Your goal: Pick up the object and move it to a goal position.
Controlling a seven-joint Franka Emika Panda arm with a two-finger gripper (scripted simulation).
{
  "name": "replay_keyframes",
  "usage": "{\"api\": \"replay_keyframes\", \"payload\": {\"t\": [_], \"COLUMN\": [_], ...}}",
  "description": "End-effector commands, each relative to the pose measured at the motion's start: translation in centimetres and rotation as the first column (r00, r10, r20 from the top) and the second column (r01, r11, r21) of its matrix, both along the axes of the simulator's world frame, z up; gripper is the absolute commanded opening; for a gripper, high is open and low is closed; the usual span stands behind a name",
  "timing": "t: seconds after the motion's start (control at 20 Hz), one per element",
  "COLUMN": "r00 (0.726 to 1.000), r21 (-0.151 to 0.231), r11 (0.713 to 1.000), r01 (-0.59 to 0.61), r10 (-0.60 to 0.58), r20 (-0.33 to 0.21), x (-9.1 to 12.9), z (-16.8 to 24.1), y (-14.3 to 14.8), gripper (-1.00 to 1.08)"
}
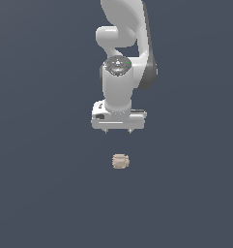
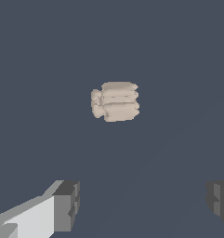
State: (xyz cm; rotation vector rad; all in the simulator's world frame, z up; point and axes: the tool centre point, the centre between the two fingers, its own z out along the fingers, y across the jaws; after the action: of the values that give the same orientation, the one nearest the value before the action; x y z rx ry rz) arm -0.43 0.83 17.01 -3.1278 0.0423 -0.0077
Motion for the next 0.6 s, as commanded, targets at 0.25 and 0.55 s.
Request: {"api": "replay_keyframes", "payload": {"t": [0.25,0.55], "r00": [1.000,0.999], "r21": [0.008,0.019], "r11": [1.000,0.999], "r01": [-0.016,-0.039], "r10": [0.016,0.038], "r20": [0.004,0.010], "x": [0.2,0.5], "z": [0.2,0.6], "y": [0.6,1.5], "gripper": [1.00,1.00]}}
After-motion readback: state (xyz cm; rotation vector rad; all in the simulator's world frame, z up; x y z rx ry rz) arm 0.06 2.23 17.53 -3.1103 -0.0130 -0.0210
